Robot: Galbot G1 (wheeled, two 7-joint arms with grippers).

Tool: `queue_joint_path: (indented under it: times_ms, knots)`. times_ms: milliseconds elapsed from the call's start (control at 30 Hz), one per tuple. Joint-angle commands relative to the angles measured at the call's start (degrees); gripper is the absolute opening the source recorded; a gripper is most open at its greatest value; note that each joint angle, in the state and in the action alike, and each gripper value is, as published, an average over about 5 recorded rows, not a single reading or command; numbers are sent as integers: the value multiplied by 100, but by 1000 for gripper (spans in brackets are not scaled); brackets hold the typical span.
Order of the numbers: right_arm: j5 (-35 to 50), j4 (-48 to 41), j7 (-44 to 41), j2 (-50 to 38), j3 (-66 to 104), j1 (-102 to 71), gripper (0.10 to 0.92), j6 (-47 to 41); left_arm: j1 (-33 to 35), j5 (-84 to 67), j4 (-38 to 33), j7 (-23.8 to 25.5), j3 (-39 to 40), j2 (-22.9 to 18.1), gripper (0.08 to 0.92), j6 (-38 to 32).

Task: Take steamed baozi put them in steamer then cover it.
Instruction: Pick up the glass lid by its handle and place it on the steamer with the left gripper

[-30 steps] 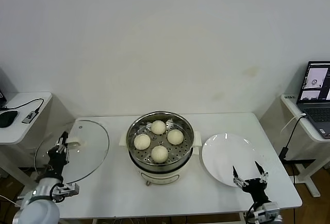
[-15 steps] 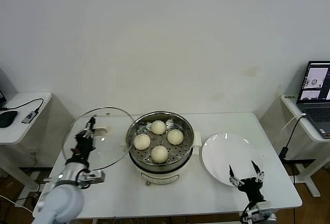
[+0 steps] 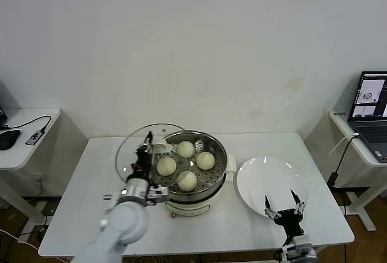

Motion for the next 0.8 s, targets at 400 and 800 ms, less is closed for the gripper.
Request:
queue_joint_path:
  times_ms: [400, 800]
  knots:
    - [-5, -164, 0, 50, -5, 93, 823, 58, -663, 1078, 894, 621, 885, -1261, 148, 310]
    - [-1, -165, 1, 54, -20, 77, 823, 70, -470, 1251, 766, 636, 870, -1251, 148, 248]
